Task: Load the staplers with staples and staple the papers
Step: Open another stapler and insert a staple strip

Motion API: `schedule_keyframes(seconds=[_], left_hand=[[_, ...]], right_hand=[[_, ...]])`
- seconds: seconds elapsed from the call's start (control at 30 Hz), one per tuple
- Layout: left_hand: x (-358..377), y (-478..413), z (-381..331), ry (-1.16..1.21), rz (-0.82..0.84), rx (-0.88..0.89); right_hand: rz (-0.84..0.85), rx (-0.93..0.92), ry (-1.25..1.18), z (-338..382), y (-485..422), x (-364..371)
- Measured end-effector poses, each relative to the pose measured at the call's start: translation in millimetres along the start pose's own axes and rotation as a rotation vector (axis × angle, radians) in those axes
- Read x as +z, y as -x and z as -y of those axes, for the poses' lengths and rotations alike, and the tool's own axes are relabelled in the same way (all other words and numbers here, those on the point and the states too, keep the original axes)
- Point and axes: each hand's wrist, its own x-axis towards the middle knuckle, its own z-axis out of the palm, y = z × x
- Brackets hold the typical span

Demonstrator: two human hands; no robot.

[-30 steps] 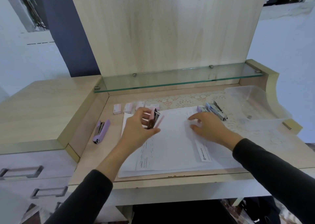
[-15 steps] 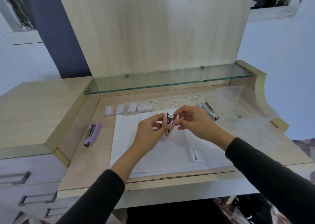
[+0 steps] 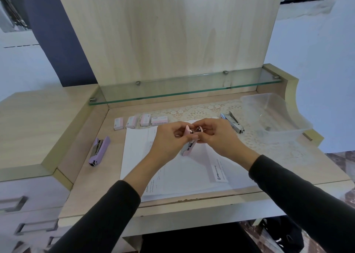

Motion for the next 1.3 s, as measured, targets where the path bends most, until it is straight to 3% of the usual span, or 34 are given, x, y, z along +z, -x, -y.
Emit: schedule_keyframes(seconds=[0.3, 0.57, 0.7, 0.87, 1.17, 1.3], left_hand=[[-1, 2, 8, -0.017, 0.001, 0.047], [-5, 3, 12, 0.027, -0.015, 0.027], [-9, 5, 14, 0.047, -0.028, 0.005], [-24, 15, 15, -0.062, -0.073, 0.061], [-49, 40, 52, -0.153, -0.090, -0.031], [-47, 42, 68, -0.345, -0.089, 0.095]], right_hand=[[0.022, -0.038, 0.103, 2, -1, 1], [0.003, 0.037, 0.006, -5, 3, -7], [0.003, -0.003, 0.141, -5, 6, -13], [-0.019, 0.000, 0.305, -13, 10, -25], [0.006, -0.035, 0.471, -37, 21, -27], [-0.034, -0.054, 0.453, -45, 23, -22]])
